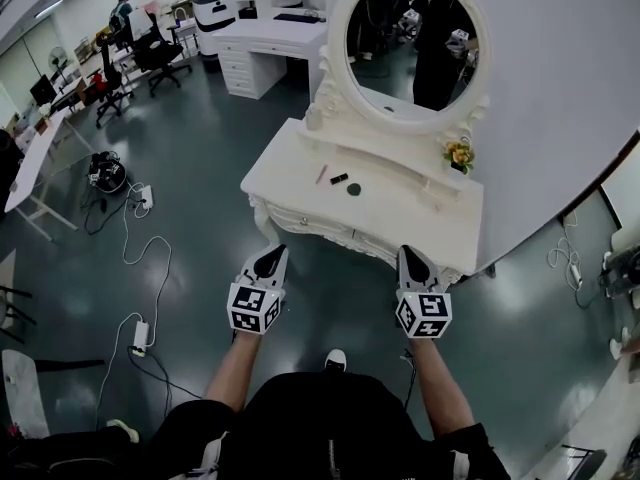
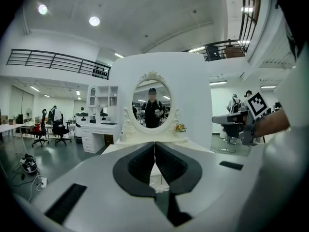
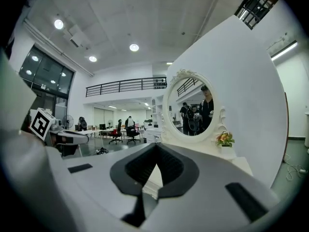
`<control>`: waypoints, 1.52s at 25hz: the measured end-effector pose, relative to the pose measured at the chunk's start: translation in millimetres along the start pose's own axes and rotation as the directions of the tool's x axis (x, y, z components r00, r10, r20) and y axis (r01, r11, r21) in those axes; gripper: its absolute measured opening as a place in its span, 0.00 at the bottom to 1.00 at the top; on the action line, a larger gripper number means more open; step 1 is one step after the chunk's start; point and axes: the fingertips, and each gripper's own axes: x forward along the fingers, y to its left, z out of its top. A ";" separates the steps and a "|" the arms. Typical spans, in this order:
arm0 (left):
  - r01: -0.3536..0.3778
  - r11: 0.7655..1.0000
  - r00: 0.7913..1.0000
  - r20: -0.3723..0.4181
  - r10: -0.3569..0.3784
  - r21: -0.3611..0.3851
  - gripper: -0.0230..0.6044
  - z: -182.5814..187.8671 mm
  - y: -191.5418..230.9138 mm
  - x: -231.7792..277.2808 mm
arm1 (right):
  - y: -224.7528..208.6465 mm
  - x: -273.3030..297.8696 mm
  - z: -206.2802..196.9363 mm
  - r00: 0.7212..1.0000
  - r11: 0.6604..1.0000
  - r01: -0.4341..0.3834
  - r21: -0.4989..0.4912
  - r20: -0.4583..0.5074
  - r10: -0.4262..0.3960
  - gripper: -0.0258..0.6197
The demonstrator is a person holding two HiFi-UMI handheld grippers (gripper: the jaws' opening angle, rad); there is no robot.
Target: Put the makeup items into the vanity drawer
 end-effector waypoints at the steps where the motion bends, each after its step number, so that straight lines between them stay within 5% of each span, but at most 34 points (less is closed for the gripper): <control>1: -0.002 1.000 1.000 0.002 0.002 0.002 0.07 4.1 2.2 12.3 | -9.9 10.2 4.1 1.000 1.000 -0.001 0.003 0.005 0.001 0.05; 10: 0.002 1.000 0.999 -0.032 -0.002 0.001 0.07 8.7 7.1 100.5 | -67.0 71.9 7.7 1.000 1.000 -0.010 0.026 -0.003 0.010 0.05; 23: 0.137 0.991 0.990 -0.035 -0.136 0.009 0.07 19.9 18.0 235.7 | -131.7 140.2 -0.5 0.995 0.994 0.097 0.043 -0.031 -0.096 0.05; 38: 0.365 0.930 0.931 -0.027 -0.365 0.043 0.07 64.1 64.3 424.1 | -202.7 261.5 39.4 0.954 0.952 0.301 0.048 -0.028 -0.300 0.05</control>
